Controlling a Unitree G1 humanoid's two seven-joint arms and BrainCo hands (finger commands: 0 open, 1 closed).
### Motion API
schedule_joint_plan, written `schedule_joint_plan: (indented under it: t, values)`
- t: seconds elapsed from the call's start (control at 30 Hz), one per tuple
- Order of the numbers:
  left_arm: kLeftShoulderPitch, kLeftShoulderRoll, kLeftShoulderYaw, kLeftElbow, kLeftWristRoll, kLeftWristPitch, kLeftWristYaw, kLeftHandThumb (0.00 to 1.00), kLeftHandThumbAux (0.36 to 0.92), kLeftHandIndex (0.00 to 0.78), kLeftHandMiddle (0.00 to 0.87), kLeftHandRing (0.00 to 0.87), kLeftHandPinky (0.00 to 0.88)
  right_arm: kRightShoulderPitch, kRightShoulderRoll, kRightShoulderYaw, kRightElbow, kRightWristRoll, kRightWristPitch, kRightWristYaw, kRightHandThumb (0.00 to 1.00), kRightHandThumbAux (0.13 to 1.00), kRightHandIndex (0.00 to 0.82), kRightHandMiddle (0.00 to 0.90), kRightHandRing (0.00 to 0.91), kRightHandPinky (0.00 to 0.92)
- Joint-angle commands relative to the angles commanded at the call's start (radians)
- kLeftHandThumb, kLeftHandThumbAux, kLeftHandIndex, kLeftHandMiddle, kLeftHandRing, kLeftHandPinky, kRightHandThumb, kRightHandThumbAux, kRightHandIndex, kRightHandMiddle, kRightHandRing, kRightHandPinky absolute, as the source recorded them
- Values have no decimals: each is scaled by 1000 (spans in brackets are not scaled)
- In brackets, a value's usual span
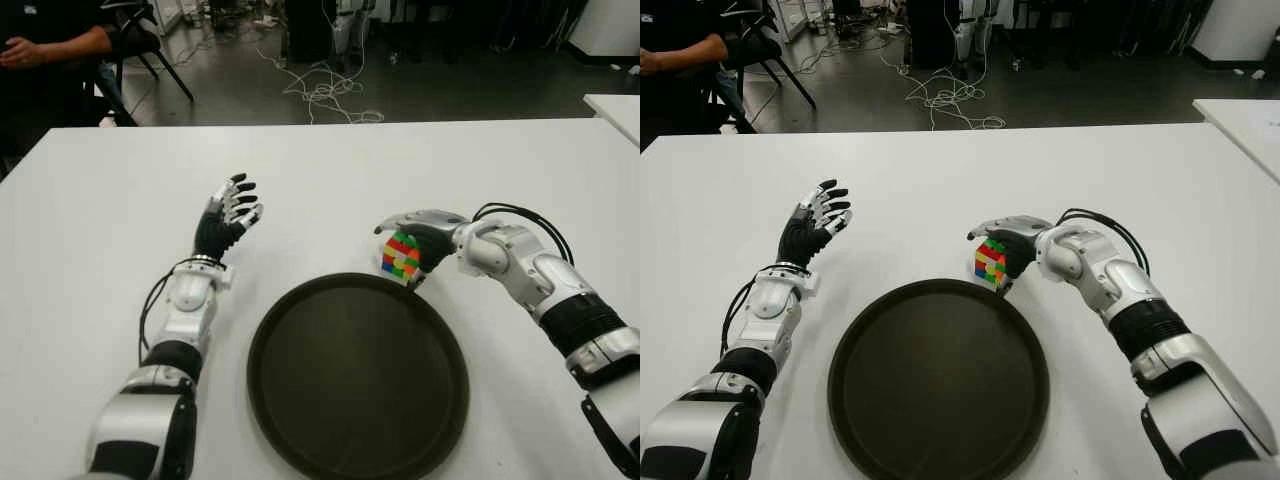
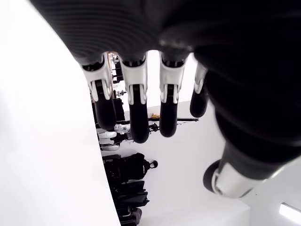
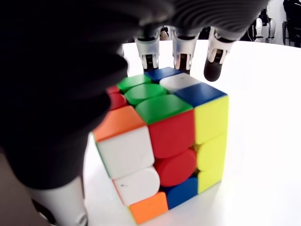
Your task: Pick up the Rubik's Cube and put it in the plate
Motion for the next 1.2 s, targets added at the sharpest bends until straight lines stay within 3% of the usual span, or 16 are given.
schedule_joint_plan:
  t: [1.2]
  values:
    - [-4,1,2,8,-3,6,-6,260,723,148,205,206,200,-38,-1,0,80,12,17,5,0,853,163,165,164,133]
